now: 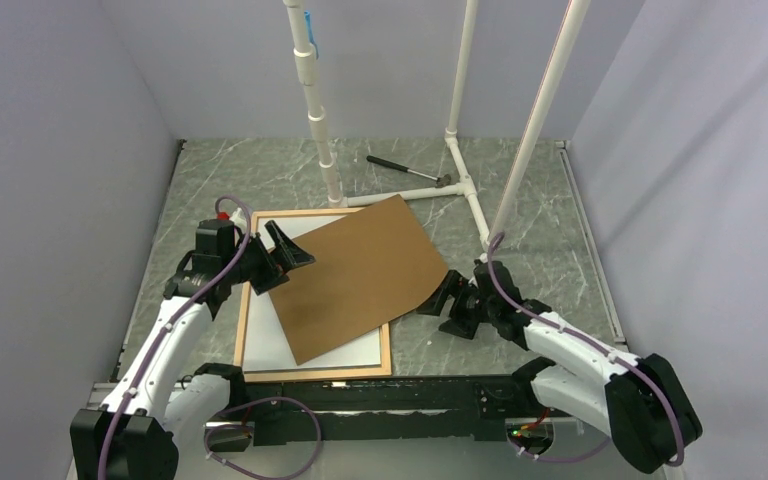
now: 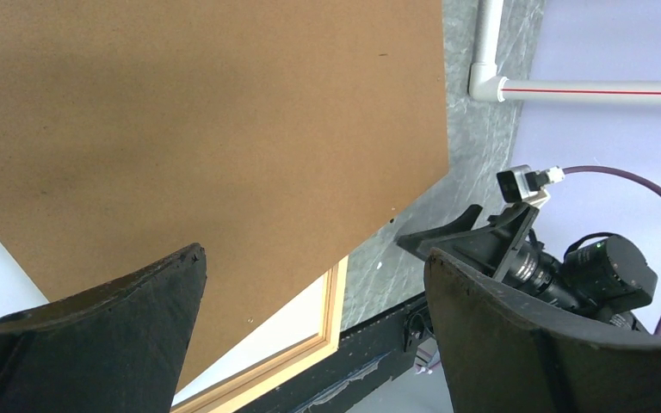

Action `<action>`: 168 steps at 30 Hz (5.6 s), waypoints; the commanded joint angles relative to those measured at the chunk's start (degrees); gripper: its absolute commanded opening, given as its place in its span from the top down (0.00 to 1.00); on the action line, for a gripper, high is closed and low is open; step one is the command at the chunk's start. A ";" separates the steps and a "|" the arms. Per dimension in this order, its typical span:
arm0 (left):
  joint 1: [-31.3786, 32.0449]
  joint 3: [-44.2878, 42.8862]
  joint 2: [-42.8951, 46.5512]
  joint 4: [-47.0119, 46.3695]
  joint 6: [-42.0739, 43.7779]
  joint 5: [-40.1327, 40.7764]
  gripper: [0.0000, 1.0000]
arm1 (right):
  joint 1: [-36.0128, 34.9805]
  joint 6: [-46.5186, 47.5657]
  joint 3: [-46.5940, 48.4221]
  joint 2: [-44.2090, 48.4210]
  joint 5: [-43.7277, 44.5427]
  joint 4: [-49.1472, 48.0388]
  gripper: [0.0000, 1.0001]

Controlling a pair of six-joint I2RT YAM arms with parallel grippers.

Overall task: Put the photo into the frame
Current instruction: Move the photo frame item to the center of the board, then pick up the photo frame item at the center of the board.

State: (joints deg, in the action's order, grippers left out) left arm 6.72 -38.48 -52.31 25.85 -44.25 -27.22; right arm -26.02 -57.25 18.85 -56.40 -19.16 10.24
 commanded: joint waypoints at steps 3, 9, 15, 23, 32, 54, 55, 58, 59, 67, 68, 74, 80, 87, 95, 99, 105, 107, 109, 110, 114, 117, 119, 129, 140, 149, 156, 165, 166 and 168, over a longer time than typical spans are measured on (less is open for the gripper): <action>0.13 0.31 0.96 -2.29 -0.56 -1.79 0.01 | -7.76 -14.52 -4.05 -4.83 1.79 -22.18 0.22; 0.22 -0.35 1.95 -1.41 -0.24 -1.47 0.01 | -12.31 -18.97 -3.70 -13.18 4.99 -32.16 0.27; 0.22 -0.78 1.78 -0.65 0.22 -1.50 0.01 | -13.11 -23.09 -3.82 -18.38 6.72 -39.31 0.35; 0.27 -0.76 1.95 -0.21 0.46 -1.12 0.01 | -13.02 -25.59 -1.83 -23.29 8.30 -43.58 0.57; 0.21 -0.98 2.03 0.66 1.00 -0.49 0.01 | -11.47 -22.87 1.44 -19.94 10.81 -34.08 0.82; 0.23 -0.12 1.42 -0.32 0.67 -0.97 0.01 | 5.81 -10.24 -2.72 -4.80 6.63 -16.39 0.13; 0.27 -0.03 1.43 -0.40 0.61 -0.99 0.01 | 5.66 -11.27 -4.24 -3.96 5.69 -18.38 0.14; 0.23 0.20 1.38 -0.83 0.39 -1.00 0.01 | 4.59 -14.58 -8.69 -1.97 4.07 -24.74 0.17; 0.22 0.32 1.31 -0.98 0.33 -1.12 0.01 | 3.93 -15.40 -9.96 -1.57 4.23 -26.43 0.17; 0.28 0.76 1.37 -1.46 0.12 -1.14 0.01 | -3.38 -19.74 -11.05 -7.98 7.01 -39.62 0.32; 0.23 0.77 1.40 -1.43 0.13 -1.16 0.01 | -4.02 -20.34 -10.97 -9.72 7.09 -41.94 0.33; 0.31 1.12 1.68 -1.95 -0.31 -1.36 0.01 | -5.39 -23.88 -11.46 -23.23 5.42 -58.45 0.42; 0.38 0.44 1.51 -0.95 0.26 -0.84 0.01 | -5.88 -27.70 -11.25 -34.48 4.14 -72.20 0.48; 0.40 -0.06 1.51 -0.37 0.64 -0.49 0.01 | -6.54 -31.35 -11.53 -45.26 4.01 -88.04 0.63; 0.42 -0.23 1.34 -0.13 0.83 -0.38 0.00 | -6.54 -34.87 -13.76 -53.77 3.60 -104.16 0.96; 0.42 -0.37 1.43 -0.05 0.83 -0.29 0.01 | -6.52 -35.07 -14.23 -53.75 3.21 -105.23 1.00; 0.41 -0.71 1.51 0.52 1.09 -0.20 0.01 | -6.58 -33.83 -14.26 -48.91 2.78 -101.05 1.00; 0.40 -0.76 1.67 0.74 1.17 -0.12 0.01 | -6.59 -32.70 -14.42 -45.97 2.88 -97.87 1.00; 0.40 -0.79 1.89 0.86 1.10 -0.03 0.00 | -6.58 -31.58 -14.46 -42.56 3.11 -94.33 1.00; 0.42 -0.81 1.95 0.81 1.05 -0.02 0.01 | -6.54 -30.84 -14.46 -40.62 3.09 -92.07 1.00; 0.40 -0.94 2.12 0.94 1.01 -0.20 0.00 | -6.54 -27.53 -13.25 -31.65 2.92 -80.30 1.00; 0.40 -1.11 2.42 1.26 1.07 -0.08 0.01 | -6.58 -24.94 -12.24 -24.19 3.17 -69.02 1.00; 0.40 -1.22 2.58 1.46 1.15 -0.02 0.01 | -6.16 -22.70 -11.17 -18.08 2.99 -58.84 1.00; 0.49 -0.61 2.71 0.44 0.27 -0.67 0.01 | -2.19 0.61 11.14 7.67 4.92 -1.44 1.00; 0.91 -1.07 2.40 0.87 0.90 -0.29 0.01 | 8.12 20.10 36.22 4.79 -1.59 27.48 1.00; 1.77 -0.98 1.50 0.37 0.66 -0.06 0.00 | 12.16 26.58 53.38 -0.59 -7.82 40.15 1.00; 2.23 -1.31 1.27 0.69 0.69 0.49 0.01 | 12.82 29.26 62.09 -3.92 -8.88 47.08 1.00; 2.81 -1.54 0.65 0.62 0.74 0.80 0.00 | 13.68 31.83 71.83 -7.44 -7.64 54.24 1.00; 2.90 -1.59 0.59 0.76 0.74 0.87 0.01 | 13.80 32.28 73.32 -8.00 -7.46 55.15 1.00; 3.01 -1.60 0.59 0.73 0.68 1.02 0.01 | 13.88 33.10 76.10 -9.00 -6.93 56.86 1.00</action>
State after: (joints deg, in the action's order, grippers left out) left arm 9.32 -37.63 -51.64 27.46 -44.18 -27.05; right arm -12.62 -26.41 87.72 -64.71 -25.56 65.60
